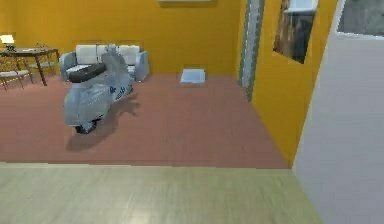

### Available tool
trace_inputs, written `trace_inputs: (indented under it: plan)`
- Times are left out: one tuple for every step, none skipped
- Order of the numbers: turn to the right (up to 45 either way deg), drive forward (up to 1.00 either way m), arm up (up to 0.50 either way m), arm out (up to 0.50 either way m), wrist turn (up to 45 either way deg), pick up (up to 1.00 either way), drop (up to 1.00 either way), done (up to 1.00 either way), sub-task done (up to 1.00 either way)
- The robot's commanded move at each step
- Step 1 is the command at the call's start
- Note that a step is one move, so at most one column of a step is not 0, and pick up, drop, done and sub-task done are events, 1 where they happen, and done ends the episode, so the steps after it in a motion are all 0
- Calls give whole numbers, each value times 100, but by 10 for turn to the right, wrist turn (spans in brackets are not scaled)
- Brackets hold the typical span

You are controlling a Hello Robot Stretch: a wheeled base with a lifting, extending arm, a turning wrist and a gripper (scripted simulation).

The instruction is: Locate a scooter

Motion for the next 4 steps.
trace_inputs:
  plan:
    - [450,0,0,0,0,0,0,0,0]
    - [450,0,0,0,0,0,0,0,0]
    - [0,10,0,0,0,0,0,0,0]
    - [-450,0,0,0,0,0,0,0,0]
